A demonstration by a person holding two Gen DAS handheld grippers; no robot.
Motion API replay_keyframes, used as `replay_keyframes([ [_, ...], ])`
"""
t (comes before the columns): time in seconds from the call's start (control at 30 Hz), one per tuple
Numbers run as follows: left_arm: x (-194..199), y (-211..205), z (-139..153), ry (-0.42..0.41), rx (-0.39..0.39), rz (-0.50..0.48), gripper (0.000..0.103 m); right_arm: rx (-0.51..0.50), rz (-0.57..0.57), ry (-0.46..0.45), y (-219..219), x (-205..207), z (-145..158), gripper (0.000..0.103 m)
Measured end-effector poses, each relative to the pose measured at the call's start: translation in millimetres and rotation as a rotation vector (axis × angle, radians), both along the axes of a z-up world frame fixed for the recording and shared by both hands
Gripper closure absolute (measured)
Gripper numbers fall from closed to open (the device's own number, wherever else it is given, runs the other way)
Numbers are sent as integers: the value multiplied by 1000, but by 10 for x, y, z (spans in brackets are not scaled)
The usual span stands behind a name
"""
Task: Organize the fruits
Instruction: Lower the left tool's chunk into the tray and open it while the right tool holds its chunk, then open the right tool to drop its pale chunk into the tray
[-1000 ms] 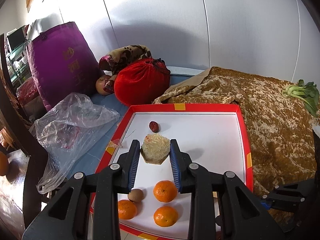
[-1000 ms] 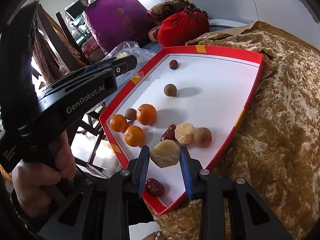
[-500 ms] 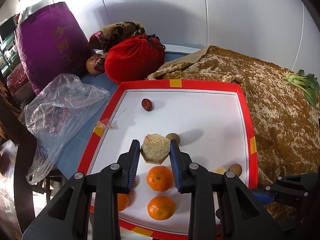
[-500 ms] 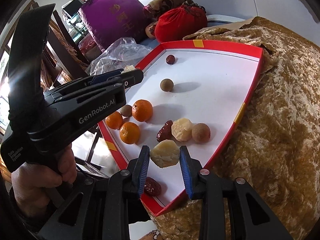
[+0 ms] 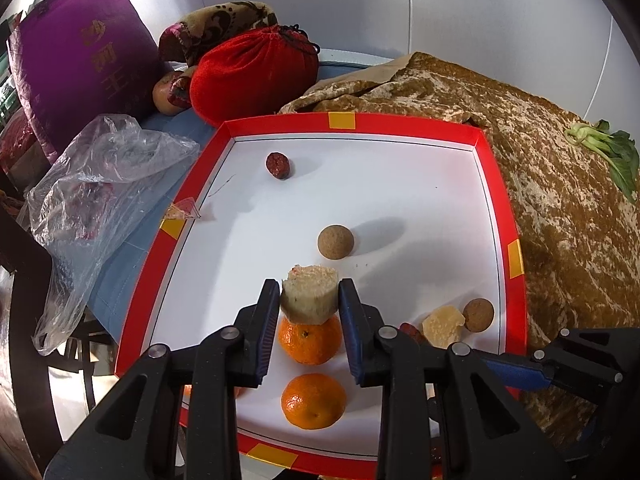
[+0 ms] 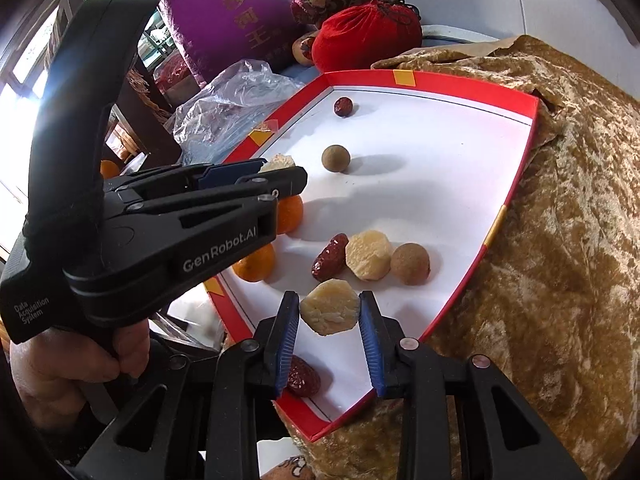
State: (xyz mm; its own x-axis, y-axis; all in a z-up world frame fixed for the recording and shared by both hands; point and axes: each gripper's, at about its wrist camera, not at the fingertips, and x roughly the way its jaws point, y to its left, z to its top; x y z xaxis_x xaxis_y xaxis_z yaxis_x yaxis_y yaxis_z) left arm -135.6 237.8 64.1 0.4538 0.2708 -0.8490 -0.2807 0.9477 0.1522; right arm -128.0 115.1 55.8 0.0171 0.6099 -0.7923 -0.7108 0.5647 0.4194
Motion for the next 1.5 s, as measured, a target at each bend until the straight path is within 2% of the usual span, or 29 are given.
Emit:
replay_keyframes([
  [0.27,14,-12,-25,7,17,-6,75,-44,11,-99,59,-64,0,72],
  [0.93,17,-26,-31,19,62,10,73,-80,19,-180,98,-126,-9,72],
  [1.03,9,-31,-5,8,76,21,60,-76,17,-179,94,-121,-7,72],
  [1.2,-11,-42,74,-30,97,31,53,-72,13,-173,83,-119,11,71],
  [1.3,-44,-56,192,-91,111,47,50,-71,2,-180,68,-124,38,70],
  [1.37,-82,-81,298,-144,157,63,42,-60,-8,-188,41,-124,80,69],
  [1.43,-122,-120,392,-189,226,85,22,-40,-21,-208,5,-126,157,69],
  [1.5,-168,-180,497,-251,285,91,19,-13,-32,-230,-42,-124,252,68],
])
